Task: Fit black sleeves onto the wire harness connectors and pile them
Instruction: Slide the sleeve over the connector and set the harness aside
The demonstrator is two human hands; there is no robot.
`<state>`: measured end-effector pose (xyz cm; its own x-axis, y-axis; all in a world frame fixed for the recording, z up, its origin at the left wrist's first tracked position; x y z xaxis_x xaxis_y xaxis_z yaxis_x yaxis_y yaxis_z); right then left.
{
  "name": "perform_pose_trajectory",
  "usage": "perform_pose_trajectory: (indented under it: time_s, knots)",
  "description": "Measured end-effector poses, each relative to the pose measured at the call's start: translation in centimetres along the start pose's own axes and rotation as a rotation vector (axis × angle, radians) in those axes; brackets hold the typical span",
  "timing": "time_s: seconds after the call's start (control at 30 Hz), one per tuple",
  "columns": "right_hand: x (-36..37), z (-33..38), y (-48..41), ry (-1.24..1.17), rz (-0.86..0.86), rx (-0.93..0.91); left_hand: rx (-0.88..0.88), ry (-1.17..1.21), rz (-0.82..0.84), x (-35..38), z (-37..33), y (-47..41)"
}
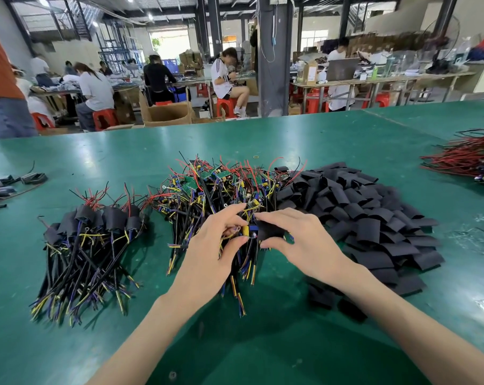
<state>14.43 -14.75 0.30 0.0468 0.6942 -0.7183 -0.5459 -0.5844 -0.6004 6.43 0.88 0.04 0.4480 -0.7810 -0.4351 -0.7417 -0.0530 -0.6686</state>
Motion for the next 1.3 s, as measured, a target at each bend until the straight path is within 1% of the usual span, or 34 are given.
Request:
perform_pose_trajectory:
  time_s: [0.13, 0.3, 0.37, 0.43, 0.53, 0.63, 0.7, 0.97, 1.0, 1.07, 1.17, 1.23, 1.3]
  knots:
    - [-0.4, 0.2, -0.1, -0.097, 0.016, 0.027, -0.019, 0.025, 0.008, 0.0, 0.1, 0.0]
    - [-0.2, -0.1, -0.1, -0.3, 0.137, 0.174, -0.058, 0.035, 0.052, 0.1, 0.1, 0.1]
    - [-0.2, -0.1, -0.1, -0.316, 0.12, 0.193, -0.066, 0.088, 0.056, 0.2, 0.1, 0.2]
    - [-0.4, 0.0, -0.1, -0.299, 0.05, 0.2, -0.071, 0.143, 0.02, 0.1, 0.1, 0.1]
    - [-0.5, 0.3, 0.0, -0.233, -0.001, 0.145, -0.112, 0.138, -0.052, 0.0, 0.4, -0.1]
    - [-0.2, 1.0, 0.3, -0.13, -0.023, 0.033, -0.134, 0.126, -0.068, 0.0, 0.6, 0.0]
    - [0.0, 1.3, 0.4, -0.104, -0.025, -0.007, -0.13, 0.12, -0.067, 0.1, 0.7, 0.1]
    - [0.2, 1.4, 0.4, -0.126, -0.002, -0.029, -0.077, 0.066, -0.127, -0.1, 0.4, 0.3]
    - [0.2, 1.3, 0.4, -0.084, -0.005, -0.056, -0.045, 0.03, -0.158, -0.4, 0.2, 0.2]
    - [-0.2, 0.9, 0.1, 0.091, -0.065, -0.084, 0.041, -0.082, -0.28, -1.6, 0.0, -0.3]
    - [-1.2, -0.8, -0.2, 0.236, -0.201, 0.073, 0.096, -0.268, -0.566, -5.2, 1.0, -1.1]
    - [-1.7, -2.2, -0.1, 0.328, -0.269, 0.203, 0.046, -0.392, -0.716, -8.3, 2.8, -1.3]
    - [-1.9, -3.6, 0.0, 0.454, -0.298, 0.304, -0.101, -0.573, -0.765, -11.1, 5.2, -1.0]
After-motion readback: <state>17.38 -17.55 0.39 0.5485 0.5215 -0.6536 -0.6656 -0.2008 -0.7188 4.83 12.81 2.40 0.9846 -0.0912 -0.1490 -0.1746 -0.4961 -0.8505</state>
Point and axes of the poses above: each hand's wrist, its own y-axis away from the middle knuckle, its own x-axis out of the palm, z = x × y, the point moved 3 cm from there along -y, towards the middle knuckle, and after that the axes turned 5 degrees about y, right-handed, at the moved point
